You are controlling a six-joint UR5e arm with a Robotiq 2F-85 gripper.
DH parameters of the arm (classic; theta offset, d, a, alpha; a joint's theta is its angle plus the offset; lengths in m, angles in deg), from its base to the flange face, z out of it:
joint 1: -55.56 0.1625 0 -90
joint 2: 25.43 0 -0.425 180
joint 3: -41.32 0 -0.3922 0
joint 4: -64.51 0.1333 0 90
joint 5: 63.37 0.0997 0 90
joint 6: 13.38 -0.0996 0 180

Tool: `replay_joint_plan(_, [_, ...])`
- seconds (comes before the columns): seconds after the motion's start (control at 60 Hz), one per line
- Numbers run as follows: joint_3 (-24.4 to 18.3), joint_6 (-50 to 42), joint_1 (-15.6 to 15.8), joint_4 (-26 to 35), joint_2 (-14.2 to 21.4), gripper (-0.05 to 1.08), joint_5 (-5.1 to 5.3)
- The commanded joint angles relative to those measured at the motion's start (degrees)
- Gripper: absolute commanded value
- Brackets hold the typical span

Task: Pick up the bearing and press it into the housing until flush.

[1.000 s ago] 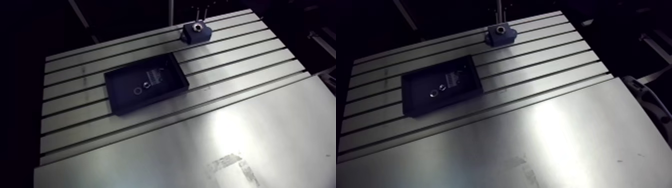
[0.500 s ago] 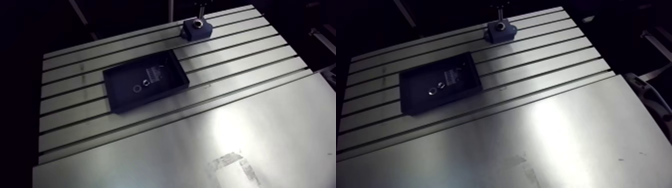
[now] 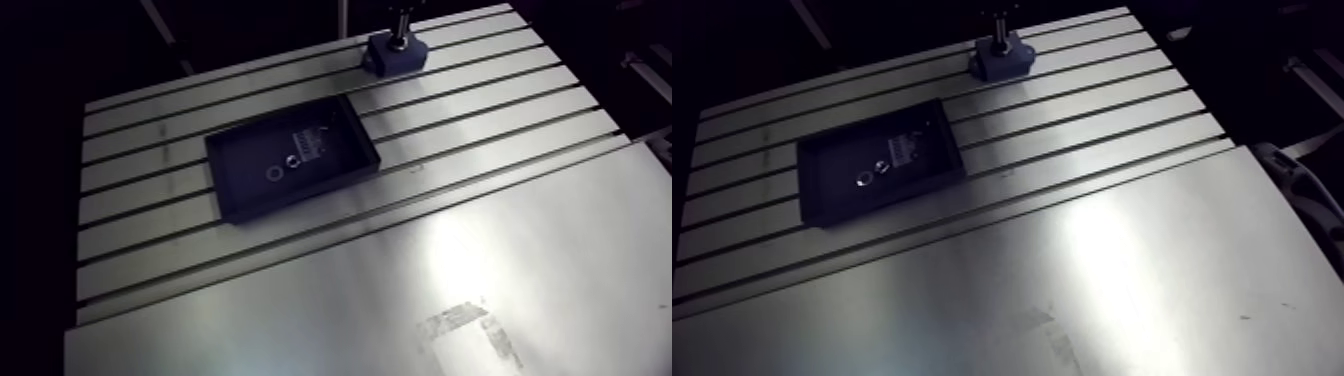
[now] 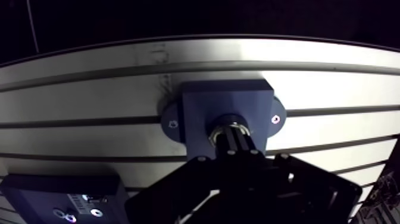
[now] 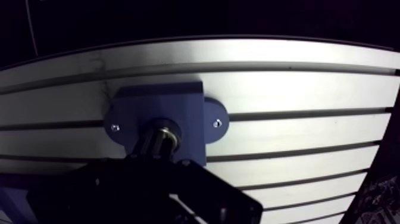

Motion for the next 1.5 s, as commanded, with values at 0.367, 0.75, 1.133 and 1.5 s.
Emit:
replay_joint_plan(0.367, [0.28,-0.08,0.04,-0.28,-0.09,1.03,0.01])
replay_joint_plan(0.75, [0.19,-0.08,-0.13,-0.28,-0.09,1.03,-0.08])
replay_joint_plan(1.133, [0.03,-0.08,-0.04,-0.28,-0.09,1.02,0.0])
replay_joint_plan(1.5, [-0.16,-0.08,0.04,-0.28,-0.18,1.02,-0.08])
